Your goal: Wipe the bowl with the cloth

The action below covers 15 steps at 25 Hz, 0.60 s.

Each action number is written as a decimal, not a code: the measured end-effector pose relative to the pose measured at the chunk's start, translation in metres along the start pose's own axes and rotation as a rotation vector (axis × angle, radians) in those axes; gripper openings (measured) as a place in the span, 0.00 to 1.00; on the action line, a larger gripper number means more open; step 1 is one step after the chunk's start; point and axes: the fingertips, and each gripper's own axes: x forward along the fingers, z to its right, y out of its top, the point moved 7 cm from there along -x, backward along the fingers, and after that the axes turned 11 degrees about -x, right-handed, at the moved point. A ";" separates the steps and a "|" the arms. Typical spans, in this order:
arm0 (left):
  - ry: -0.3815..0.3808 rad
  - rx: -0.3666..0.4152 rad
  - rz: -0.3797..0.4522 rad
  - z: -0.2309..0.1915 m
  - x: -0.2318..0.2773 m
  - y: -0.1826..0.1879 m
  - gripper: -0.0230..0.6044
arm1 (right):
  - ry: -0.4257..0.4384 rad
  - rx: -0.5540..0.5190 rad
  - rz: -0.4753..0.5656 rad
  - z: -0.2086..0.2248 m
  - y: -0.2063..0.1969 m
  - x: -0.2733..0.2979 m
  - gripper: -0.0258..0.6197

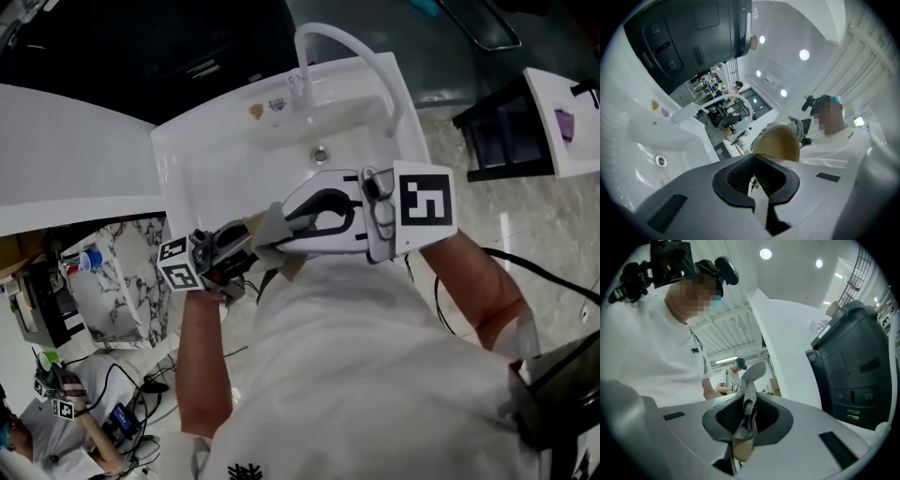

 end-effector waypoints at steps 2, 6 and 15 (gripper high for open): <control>-0.009 0.011 -0.042 0.003 0.007 -0.002 0.06 | 0.009 -0.012 -0.023 0.005 0.000 0.004 0.11; -0.031 0.039 -0.082 0.011 0.016 -0.001 0.06 | -0.022 0.034 -0.031 0.022 -0.011 0.007 0.11; -0.071 0.068 -0.008 0.030 0.012 0.012 0.06 | -0.113 0.204 -0.064 0.044 -0.060 0.001 0.11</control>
